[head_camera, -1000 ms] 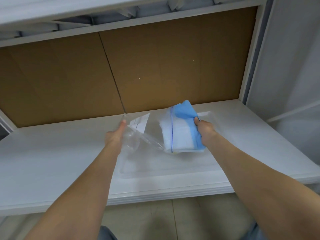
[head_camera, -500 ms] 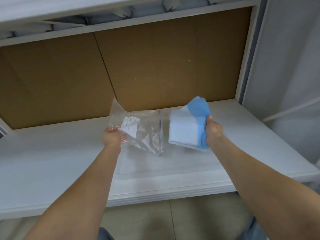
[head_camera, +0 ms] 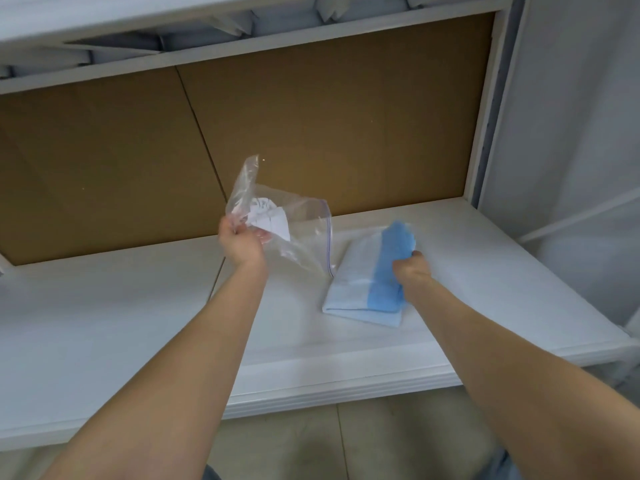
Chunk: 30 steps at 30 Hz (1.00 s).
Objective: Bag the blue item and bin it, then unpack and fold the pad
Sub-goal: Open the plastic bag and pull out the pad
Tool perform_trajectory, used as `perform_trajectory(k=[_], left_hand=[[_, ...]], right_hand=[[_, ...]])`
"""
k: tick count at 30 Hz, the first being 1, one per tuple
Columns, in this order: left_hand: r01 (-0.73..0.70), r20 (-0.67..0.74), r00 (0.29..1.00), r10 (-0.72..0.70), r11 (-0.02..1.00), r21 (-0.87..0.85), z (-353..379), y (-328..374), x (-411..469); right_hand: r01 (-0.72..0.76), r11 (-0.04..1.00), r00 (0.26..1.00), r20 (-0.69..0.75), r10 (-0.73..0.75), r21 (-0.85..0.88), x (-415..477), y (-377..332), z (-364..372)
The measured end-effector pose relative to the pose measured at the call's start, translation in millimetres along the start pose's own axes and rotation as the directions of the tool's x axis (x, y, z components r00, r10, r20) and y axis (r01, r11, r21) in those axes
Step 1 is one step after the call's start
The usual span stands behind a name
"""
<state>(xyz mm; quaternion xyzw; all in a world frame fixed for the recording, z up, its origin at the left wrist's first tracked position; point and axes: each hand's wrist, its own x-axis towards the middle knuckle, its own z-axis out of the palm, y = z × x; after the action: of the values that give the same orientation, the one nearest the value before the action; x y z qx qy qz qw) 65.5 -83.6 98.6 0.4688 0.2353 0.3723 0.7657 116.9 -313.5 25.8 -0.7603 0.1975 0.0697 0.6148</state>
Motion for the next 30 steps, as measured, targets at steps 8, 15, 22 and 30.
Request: perform_trajectory(k=[8, 15, 22, 30], left_hand=[[0.042, 0.175, 0.983, -0.061, 0.993, 0.109, 49, -32, -40], [0.272, 0.39, 0.854, -0.343, 0.935, 0.228, 99, -54, -111], [0.232, 0.584, 0.581, -0.567, 0.803, 0.549, 130, -77, -208], [-0.201, 0.635, 0.373, -0.676, 0.61, 0.767, 137, -108, -320]], right_hand=[[0.32, 0.946, 0.945, -0.087, -0.315, 0.045, -11, -21, -21], [0.143, 0.944, 0.975, 0.119, -0.186, 0.297, -30, -21, -80], [0.098, 0.961, 0.983, 0.124, -0.134, 0.258, -47, 10, -173], [0.091, 0.981, 0.987, 0.119, -0.112, 0.169, -91, 66, -278]])
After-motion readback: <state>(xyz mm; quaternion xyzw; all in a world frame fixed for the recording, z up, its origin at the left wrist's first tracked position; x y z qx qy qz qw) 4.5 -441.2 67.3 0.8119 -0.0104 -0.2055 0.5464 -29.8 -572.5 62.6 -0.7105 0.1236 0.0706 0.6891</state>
